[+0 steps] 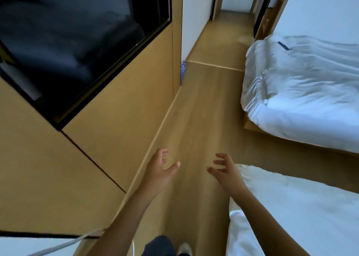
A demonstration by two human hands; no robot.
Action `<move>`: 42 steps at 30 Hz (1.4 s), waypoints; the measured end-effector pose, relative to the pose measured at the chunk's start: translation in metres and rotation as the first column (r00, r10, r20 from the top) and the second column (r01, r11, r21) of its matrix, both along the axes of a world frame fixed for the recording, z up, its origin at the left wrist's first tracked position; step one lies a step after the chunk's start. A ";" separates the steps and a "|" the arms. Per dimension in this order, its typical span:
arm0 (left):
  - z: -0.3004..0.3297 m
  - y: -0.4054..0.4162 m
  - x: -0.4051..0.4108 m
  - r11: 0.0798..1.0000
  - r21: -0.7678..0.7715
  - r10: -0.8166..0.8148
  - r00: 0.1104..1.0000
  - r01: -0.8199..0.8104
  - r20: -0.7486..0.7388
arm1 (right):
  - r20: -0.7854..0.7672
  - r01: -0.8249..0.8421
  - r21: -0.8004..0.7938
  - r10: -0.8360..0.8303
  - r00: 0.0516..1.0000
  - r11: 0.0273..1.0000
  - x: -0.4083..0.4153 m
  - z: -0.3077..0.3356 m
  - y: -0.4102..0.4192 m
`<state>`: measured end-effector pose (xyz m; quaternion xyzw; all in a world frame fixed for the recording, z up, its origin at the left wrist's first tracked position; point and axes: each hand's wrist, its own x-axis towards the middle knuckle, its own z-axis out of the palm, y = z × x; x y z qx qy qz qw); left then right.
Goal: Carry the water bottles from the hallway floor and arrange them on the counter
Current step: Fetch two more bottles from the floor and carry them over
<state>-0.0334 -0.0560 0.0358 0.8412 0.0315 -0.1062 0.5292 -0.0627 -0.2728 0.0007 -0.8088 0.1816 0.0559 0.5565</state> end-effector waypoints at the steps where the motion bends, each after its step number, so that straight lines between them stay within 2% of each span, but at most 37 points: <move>1: -0.002 -0.008 0.019 1.000 0.000 -0.007 1.000 0.007 0.005 | -0.002 0.004 0.003 -0.004 1.000 1.000 0.018 0.000 -0.009; 7: -0.016 -0.054 0.140 0.996 0.001 -0.085 0.996 0.085 -0.004 | -0.018 0.040 -0.006 -0.040 0.999 0.999 0.131 -0.006 -0.058; 11: -0.023 -0.082 0.250 0.991 -0.004 -0.134 0.991 0.135 0.017 | -0.010 0.075 -0.024 -0.075 0.997 0.997 0.228 -0.006 -0.088; 16: -0.016 -0.113 0.400 0.990 -0.012 -0.139 0.989 0.140 0.057 | 0.002 0.155 -0.024 -0.155 0.988 0.988 0.351 0.006 -0.120; 21: -0.014 -0.141 0.507 0.988 -0.012 -0.151 0.988 0.152 0.044 | 0.004 0.159 -0.029 -0.159 0.987 0.987 0.456 0.012 -0.148; 28: -0.029 -0.186 0.630 0.990 -0.013 -0.137 0.990 0.137 -0.022 | -0.037 0.120 -0.004 -0.120 0.992 0.993 0.592 -0.008 -0.195; 33: -0.039 -0.239 0.742 0.998 -0.018 -0.062 0.998 0.062 -0.023 | -0.037 0.073 -0.009 -0.074 0.997 0.997 0.718 -0.023 -0.253; 38: -0.034 -0.302 0.855 1.000 -0.008 -0.010 0.999 0.009 -0.036 | -0.032 0.020 -0.045 -0.022 0.999 0.999 0.842 -0.018 -0.317; 42: -0.030 -0.345 0.937 0.999 0.006 -0.037 0.999 0.037 -0.027 | -0.021 -0.005 -0.068 0.004 1.000 0.998 0.924 -0.008 -0.358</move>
